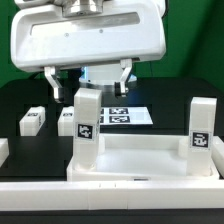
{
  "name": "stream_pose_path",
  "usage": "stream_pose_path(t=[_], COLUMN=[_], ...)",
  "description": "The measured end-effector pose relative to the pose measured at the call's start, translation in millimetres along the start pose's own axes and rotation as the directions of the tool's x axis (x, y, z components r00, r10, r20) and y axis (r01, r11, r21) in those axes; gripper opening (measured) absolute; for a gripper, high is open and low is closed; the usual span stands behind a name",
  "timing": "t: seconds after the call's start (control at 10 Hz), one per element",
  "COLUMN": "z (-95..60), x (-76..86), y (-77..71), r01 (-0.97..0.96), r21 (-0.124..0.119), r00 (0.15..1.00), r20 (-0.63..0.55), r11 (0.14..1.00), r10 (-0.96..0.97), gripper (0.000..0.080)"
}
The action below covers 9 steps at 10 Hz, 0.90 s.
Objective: Assemble desk
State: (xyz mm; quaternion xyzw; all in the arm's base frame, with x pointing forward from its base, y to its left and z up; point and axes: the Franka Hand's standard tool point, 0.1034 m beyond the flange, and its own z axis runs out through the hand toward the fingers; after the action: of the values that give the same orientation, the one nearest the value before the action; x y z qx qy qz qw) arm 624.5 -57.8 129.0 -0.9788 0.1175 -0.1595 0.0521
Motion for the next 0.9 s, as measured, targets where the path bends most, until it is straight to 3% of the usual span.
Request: stream_pose_path(t=[0.2,0.4,0.9], z=[3.3,3.2,10.4], x=[-10.5,-10.0,-3.6], y=[-1.7,-1.1,11.8], r01=[-0.016,-0.011,0.014], r21=[0.024,0.034,-0.017], r00=[0.988,0.97,0.972], r20=[0.153,0.242,0.233], r11=[1.0,0.999,1.0], r10=[0.012,0.002,-0.009], gripper=[0.0649,0.0649,0.0649])
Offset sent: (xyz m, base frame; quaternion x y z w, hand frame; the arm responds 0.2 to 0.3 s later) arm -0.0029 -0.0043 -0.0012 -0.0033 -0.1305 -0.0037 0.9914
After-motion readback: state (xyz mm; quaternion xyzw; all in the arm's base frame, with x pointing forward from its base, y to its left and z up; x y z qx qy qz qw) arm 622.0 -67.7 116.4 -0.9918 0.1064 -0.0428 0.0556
